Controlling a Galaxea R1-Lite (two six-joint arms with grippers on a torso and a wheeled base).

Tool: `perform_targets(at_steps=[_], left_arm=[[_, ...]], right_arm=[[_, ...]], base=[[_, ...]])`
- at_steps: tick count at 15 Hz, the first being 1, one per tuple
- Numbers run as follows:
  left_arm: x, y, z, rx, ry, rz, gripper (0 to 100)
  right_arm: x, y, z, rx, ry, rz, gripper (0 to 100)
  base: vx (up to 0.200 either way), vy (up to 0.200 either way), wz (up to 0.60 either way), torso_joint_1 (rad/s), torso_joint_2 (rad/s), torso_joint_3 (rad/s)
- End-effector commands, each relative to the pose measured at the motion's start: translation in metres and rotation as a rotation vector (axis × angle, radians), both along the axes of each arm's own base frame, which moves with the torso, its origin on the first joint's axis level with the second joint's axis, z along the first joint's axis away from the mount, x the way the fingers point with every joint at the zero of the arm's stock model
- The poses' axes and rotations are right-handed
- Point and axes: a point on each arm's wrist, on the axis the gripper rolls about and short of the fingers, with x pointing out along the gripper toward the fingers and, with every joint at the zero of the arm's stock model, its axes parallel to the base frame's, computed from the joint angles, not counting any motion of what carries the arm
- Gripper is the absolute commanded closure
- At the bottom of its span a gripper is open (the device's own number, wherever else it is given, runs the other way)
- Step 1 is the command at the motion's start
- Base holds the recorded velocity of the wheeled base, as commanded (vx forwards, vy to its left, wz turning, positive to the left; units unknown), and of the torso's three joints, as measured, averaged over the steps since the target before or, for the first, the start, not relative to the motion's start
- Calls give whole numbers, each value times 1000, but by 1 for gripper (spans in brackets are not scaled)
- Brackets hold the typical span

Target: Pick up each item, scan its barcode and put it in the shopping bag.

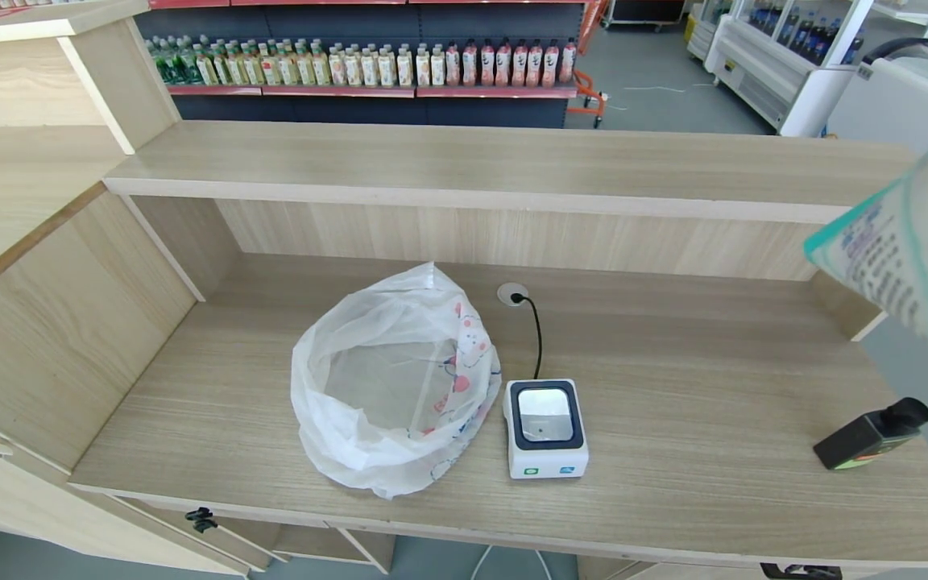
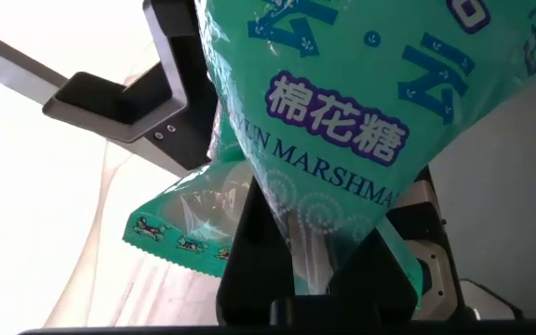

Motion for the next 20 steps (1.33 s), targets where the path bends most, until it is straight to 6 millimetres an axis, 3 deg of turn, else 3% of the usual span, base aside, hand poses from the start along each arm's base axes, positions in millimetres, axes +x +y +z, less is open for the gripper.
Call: perform_targets(at_steps=[1,6,9,12,15,20], left_arm=[[0,0,0,0,0,0,0],[0,0,0,0,-1,0,0],[0,0,0,0,0,1,0],[0,0,0,0,0,0,0],[0,0,0,0,0,1,0],[0,0,0,0,0,0,0]], right_arm=[[3,1,2,33,23,16,100],[33,9,10,48,-35,18,100],[24,10,10,43,-14,42,100],[16,10,22,40,-5,58,100],[15,10,35,39,0,58,100],[19,11,34,36,10,57,100]], base=[[0,0,0,0,0,0],[0,0,0,0,0,0],[0,0,0,0,0,0],[0,0,0,0,0,0],[0,0,0,0,0,0],[0,0,0,0,0,0]])
